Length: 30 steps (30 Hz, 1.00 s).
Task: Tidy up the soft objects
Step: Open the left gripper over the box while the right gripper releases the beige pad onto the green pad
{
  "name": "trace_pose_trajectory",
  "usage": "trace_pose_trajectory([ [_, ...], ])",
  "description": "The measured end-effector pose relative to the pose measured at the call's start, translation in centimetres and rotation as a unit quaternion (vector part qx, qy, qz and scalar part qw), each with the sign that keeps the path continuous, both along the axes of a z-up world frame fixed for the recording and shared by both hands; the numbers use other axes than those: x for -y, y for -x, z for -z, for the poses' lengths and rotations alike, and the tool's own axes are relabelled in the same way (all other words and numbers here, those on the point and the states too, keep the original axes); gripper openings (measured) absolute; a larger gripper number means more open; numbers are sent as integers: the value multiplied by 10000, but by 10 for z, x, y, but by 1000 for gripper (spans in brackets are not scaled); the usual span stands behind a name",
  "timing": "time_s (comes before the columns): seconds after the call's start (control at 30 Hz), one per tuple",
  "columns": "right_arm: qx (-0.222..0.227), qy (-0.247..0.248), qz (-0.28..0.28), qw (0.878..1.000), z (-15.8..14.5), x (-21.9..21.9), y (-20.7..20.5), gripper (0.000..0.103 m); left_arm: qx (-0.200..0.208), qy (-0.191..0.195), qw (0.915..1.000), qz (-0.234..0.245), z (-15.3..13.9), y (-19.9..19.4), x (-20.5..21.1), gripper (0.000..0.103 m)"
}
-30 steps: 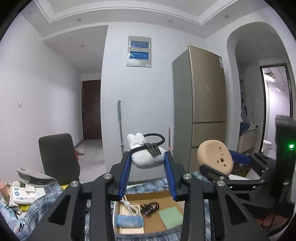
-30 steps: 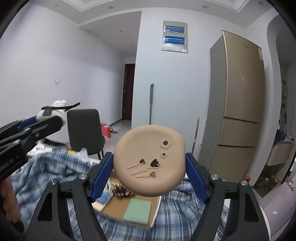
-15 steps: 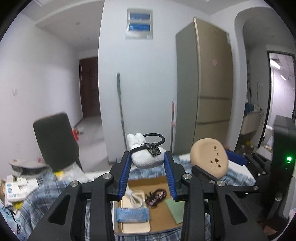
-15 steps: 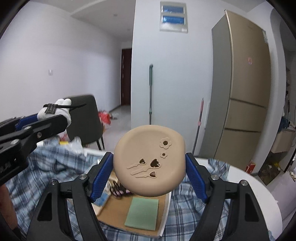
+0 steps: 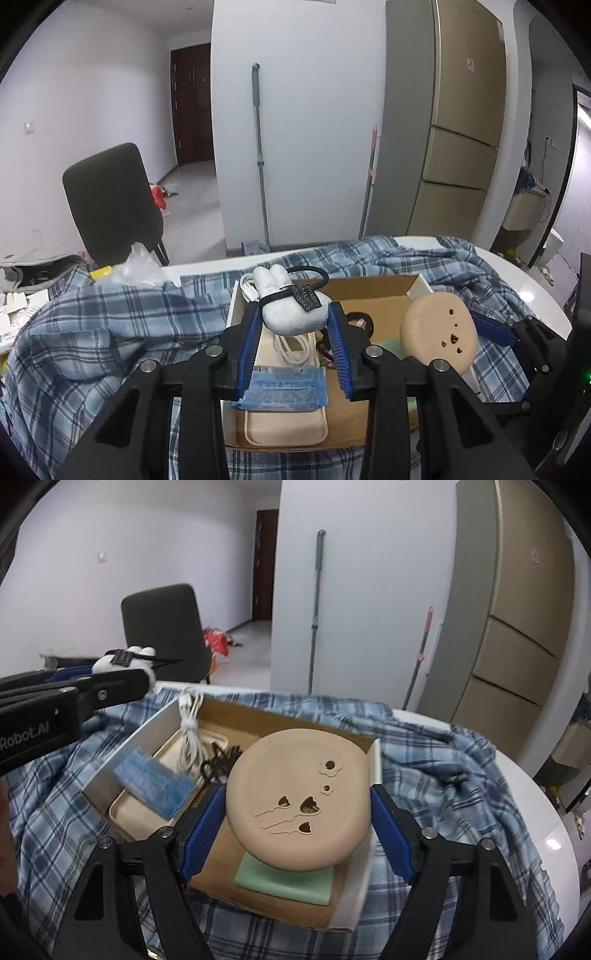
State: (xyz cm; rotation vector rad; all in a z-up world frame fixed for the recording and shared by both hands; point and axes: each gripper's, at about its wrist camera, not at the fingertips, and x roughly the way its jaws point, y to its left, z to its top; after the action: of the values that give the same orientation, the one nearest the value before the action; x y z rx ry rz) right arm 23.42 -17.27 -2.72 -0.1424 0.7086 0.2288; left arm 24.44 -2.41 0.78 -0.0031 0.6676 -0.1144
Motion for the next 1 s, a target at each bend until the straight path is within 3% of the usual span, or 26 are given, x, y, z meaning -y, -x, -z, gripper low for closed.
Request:
trace_pose_trajectory([
  [0.07, -2, 7, -24, 10000, 1, -4, 1, 77, -86, -4, 10000, 30, 4, 0, 2, 58],
  [0.13, 10, 18, -32, 10000, 1, -5, 2, 79, -111, 32, 9999, 8, 6, -2, 1, 87],
  [0.17, 27, 15, -23, 10000, 1, -4, 2, 79, -96, 87, 9999, -47, 7, -3, -3, 90],
  [0.3, 31, -2, -16, 10000, 2, -6, 4, 82, 106, 397, 9987, -318, 2, 1, -14, 90],
  [0.7, 149, -132, 37, 9998, -9, -1, 5, 83, 176, 274, 9992, -235, -8, 5, -12, 90],
  [0.9, 359, -165, 84, 9992, -37, 4, 15, 83, 345, 416, 9982, -241, -32, 20, -17, 90],
  [1.0, 564, -142, 81, 9983, -57, 8, 30, 83, 670, 284, 9970, -276, -55, 39, -20, 90],
])
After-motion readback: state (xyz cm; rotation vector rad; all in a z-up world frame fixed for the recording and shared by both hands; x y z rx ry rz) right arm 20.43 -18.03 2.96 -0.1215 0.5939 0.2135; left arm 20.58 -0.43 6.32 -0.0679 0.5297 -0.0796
